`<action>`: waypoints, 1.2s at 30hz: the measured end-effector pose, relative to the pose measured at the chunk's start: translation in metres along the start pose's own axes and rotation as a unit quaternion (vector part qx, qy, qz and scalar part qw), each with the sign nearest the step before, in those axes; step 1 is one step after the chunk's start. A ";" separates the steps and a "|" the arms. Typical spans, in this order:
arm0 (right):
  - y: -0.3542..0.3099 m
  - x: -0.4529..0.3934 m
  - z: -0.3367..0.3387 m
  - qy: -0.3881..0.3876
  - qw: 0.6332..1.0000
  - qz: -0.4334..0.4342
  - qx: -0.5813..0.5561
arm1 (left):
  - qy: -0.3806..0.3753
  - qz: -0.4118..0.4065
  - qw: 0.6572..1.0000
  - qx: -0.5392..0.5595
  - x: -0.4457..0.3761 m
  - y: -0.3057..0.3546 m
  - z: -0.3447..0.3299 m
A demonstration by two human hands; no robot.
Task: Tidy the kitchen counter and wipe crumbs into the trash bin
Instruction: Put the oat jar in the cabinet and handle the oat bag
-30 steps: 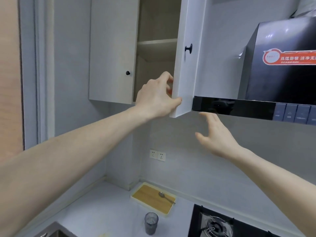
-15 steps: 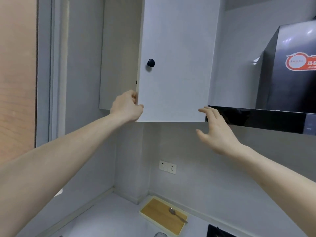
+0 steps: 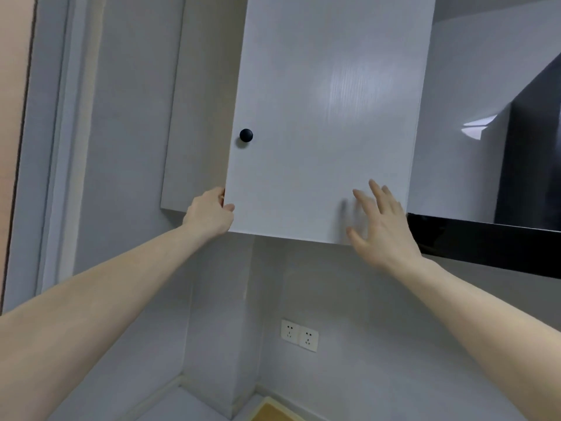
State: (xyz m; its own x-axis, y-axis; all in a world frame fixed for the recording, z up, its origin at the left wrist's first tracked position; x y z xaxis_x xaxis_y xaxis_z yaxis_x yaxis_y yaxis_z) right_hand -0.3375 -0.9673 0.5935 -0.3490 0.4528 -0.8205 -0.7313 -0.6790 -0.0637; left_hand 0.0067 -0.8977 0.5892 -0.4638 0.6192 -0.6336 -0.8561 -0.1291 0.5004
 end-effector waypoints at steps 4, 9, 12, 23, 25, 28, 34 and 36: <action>0.034 -0.014 -0.030 -0.007 0.997 0.000 0.075 | 0.006 -0.039 0.999 -0.020 -0.021 0.000 -0.030; 0.056 -0.014 -0.057 0.019 0.991 0.022 0.131 | 0.052 -0.129 0.978 -0.152 -0.028 0.017 -0.067; 0.061 -0.017 -0.069 0.042 0.987 0.018 0.152 | 0.053 -0.202 0.958 -0.198 -0.039 0.034 -0.089; 0.071 -0.022 -0.085 0.105 0.968 0.036 0.223 | -0.018 -0.232 0.957 -0.171 -0.065 0.052 -0.151; 0.073 -0.022 -0.087 0.113 0.966 0.040 0.230 | -0.024 -0.232 0.958 -0.169 -0.066 0.054 -0.162; 0.075 -0.023 -0.089 0.127 0.963 0.046 0.234 | -0.016 -0.235 0.958 -0.161 -0.068 0.052 -0.168; 0.072 -0.023 -0.086 0.115 0.969 0.041 0.216 | -0.054 -0.233 0.953 -0.184 -0.060 0.052 -0.164; 0.069 -0.020 -0.086 0.103 0.975 0.037 0.192 | -0.098 -0.236 0.949 -0.185 -0.048 0.050 -0.164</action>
State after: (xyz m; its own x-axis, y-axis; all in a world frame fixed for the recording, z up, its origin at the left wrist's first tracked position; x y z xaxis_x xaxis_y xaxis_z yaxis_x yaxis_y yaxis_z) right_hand -0.3305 -1.0735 0.5565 -0.3137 0.2583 -0.9137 -0.8877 -0.4213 0.1857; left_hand -0.0512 -1.0609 0.5474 0.0109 0.8027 -0.5962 -0.9961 -0.0433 -0.0765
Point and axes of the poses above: each hand's wrist, its own x-axis away from the middle knuckle, its own z-axis out of the back of the hand, y = z × x, the point moved 5 cm from there along -x, towards the middle knuckle, and after that the axes turned 11 degrees about -x, right-handed, at the moved point
